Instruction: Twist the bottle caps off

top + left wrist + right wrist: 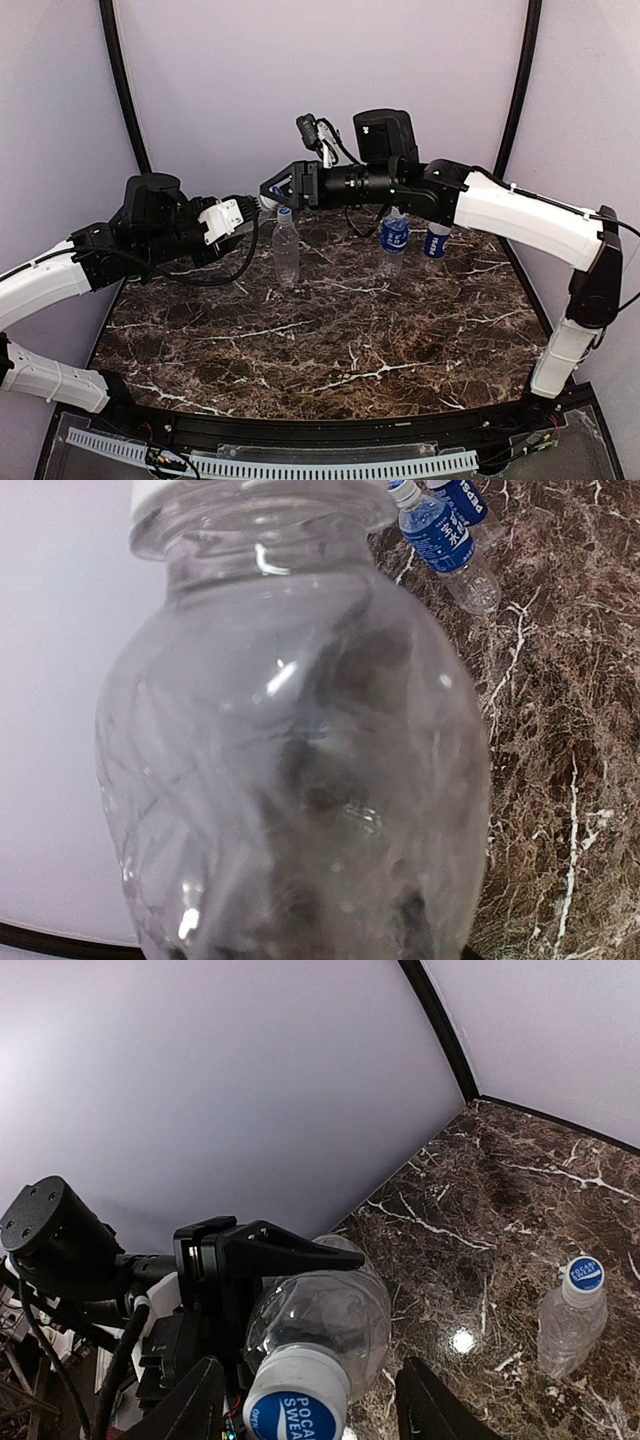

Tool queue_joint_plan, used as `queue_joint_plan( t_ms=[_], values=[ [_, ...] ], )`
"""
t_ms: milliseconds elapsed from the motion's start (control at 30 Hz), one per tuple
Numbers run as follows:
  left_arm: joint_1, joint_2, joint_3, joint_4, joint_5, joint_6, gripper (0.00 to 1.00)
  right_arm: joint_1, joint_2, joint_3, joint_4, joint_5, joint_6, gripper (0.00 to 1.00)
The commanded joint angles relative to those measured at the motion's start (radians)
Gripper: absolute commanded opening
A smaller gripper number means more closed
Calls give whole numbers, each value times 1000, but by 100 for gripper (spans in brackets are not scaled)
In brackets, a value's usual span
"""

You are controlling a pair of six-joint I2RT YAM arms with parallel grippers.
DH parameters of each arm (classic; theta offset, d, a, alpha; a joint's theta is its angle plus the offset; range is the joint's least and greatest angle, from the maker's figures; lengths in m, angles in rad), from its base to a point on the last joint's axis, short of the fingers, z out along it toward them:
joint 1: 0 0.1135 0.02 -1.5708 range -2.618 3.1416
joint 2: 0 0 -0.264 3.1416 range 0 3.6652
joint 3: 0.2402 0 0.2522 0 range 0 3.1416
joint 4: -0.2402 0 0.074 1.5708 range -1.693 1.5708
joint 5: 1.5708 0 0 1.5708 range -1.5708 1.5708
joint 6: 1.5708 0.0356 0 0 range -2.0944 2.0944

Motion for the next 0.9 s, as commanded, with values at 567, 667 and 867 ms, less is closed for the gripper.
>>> queue_joint_plan(
  t_ms=[567, 667, 867],
  values=[
    [-13, -29, 10, -170, 283, -39, 31, -2, -56, -47, 25, -126, -191, 0],
    [-13, -30, 31, -331, 528, -104, 32, 12, -85, -67, -9, -356, -447, 0],
    [-12, -43, 17, -506, 914, -150, 32, 116, -105, -109, -155, -425, -989, 0]
  ],
)
